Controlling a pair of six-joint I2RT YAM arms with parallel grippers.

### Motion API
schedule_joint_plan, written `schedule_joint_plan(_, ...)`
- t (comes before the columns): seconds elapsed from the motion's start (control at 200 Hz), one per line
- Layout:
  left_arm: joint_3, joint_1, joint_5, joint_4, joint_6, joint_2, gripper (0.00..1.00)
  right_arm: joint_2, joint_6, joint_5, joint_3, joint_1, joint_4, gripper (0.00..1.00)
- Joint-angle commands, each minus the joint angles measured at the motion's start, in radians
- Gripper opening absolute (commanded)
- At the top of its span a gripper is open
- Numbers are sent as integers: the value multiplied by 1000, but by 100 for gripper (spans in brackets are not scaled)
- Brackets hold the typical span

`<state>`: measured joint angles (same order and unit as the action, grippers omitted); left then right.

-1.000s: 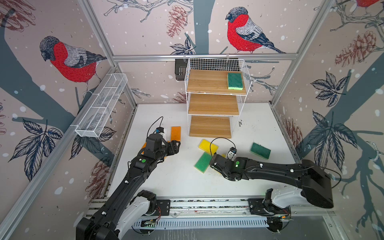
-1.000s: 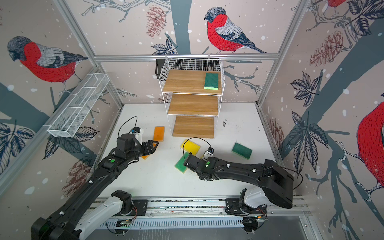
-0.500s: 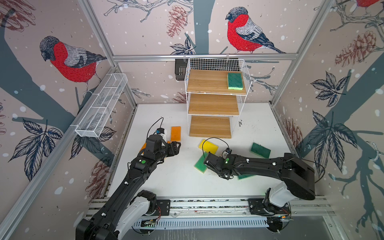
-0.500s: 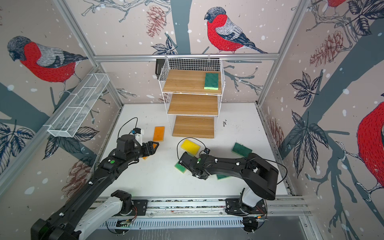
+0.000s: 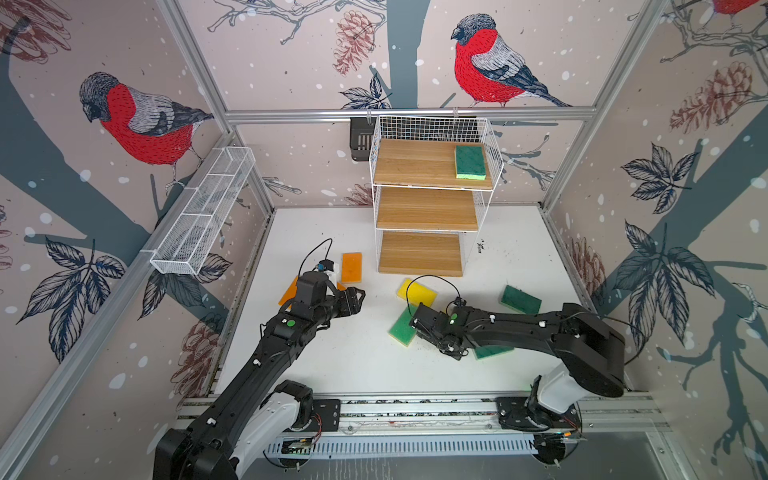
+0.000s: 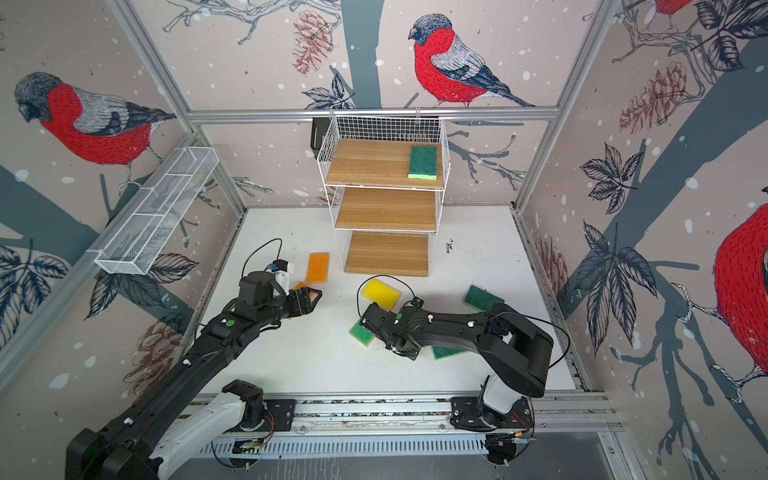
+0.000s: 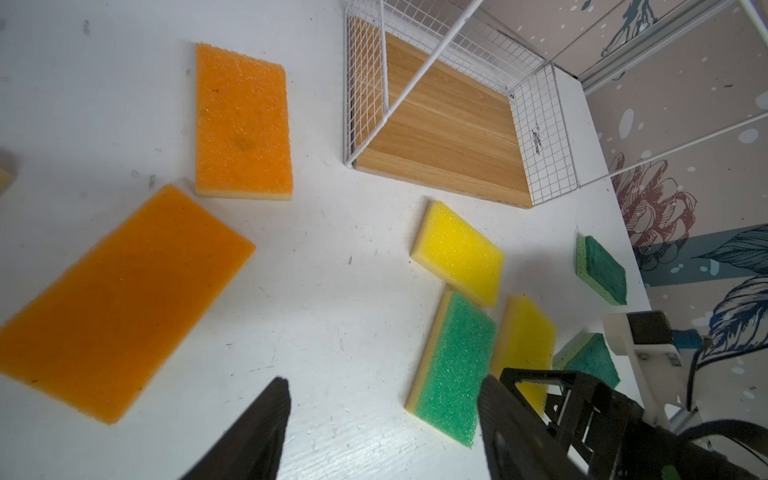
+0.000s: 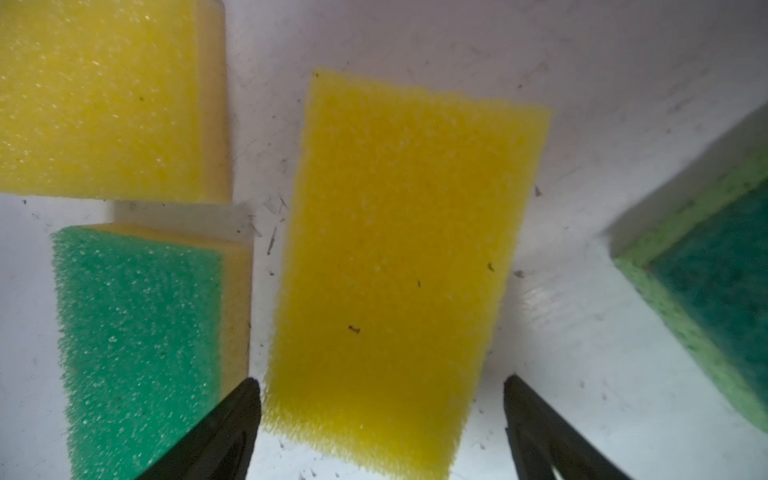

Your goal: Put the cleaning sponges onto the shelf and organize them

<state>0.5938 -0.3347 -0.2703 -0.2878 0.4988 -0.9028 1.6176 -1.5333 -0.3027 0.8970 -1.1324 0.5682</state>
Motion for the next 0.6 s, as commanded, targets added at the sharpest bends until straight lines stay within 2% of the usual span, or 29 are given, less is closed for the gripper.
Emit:
schedule_joint_plan(0.0, -11, -17, -81, 88, 7, -15, 72, 2, 17, 10, -7, 3, 4, 91)
schedule_joint_plan(0.205, 4, -78, -42, 74, -9, -61, 70, 3, 33, 32, -37, 19, -34, 90)
schedule_joint_plan(0.355, 3, -112, 31, 65, 0, -72, 70, 1, 47, 46, -58, 32, -60, 89)
schedule_joint_plan(0.595, -19, -131, 36, 110, 26, -82, 71, 7, 74, 57, -70, 41, -65, 89)
